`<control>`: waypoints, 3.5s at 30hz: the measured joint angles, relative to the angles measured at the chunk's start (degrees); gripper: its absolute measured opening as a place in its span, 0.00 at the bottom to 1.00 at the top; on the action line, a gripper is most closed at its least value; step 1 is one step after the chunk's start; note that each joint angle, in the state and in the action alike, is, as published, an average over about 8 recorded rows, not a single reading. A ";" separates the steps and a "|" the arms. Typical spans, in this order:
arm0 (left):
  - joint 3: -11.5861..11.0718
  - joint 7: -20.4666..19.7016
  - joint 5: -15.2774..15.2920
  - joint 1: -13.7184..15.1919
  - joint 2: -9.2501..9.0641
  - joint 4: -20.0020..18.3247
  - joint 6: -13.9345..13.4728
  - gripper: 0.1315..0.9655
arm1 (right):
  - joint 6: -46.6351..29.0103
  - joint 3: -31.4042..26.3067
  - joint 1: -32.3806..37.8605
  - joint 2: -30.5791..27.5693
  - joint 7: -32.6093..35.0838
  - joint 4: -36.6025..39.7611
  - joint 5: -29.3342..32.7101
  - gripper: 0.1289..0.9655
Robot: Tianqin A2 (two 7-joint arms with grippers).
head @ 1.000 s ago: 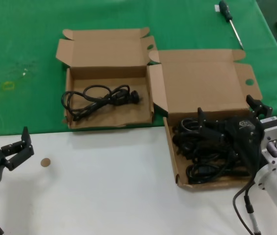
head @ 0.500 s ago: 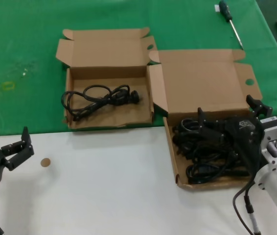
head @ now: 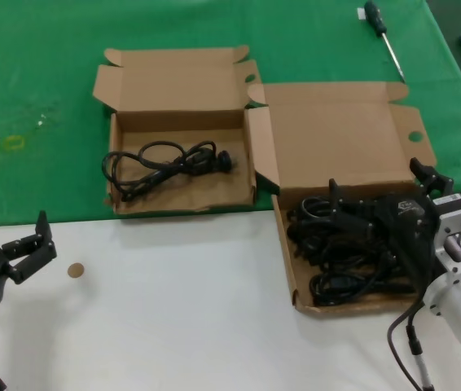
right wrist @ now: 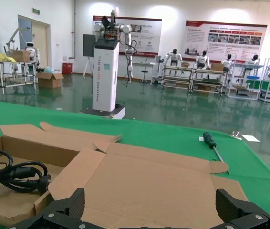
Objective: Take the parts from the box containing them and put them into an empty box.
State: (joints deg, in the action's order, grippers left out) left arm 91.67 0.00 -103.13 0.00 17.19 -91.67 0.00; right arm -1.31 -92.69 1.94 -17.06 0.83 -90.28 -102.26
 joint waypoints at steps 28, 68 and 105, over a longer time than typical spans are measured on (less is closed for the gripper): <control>0.00 0.00 0.00 0.00 0.00 0.00 0.00 1.00 | 0.00 0.00 0.00 0.00 0.00 0.00 0.00 1.00; 0.00 0.00 0.00 0.00 0.00 0.00 0.00 1.00 | 0.00 0.00 0.00 0.00 0.00 0.00 0.00 1.00; 0.00 0.00 0.00 0.00 0.00 0.00 0.00 1.00 | 0.00 0.00 0.00 0.00 0.00 0.00 0.00 1.00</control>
State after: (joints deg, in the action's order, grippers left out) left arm 91.67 0.00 -103.13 0.00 17.19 -91.67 0.00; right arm -1.31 -92.69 1.94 -17.06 0.83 -90.28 -102.26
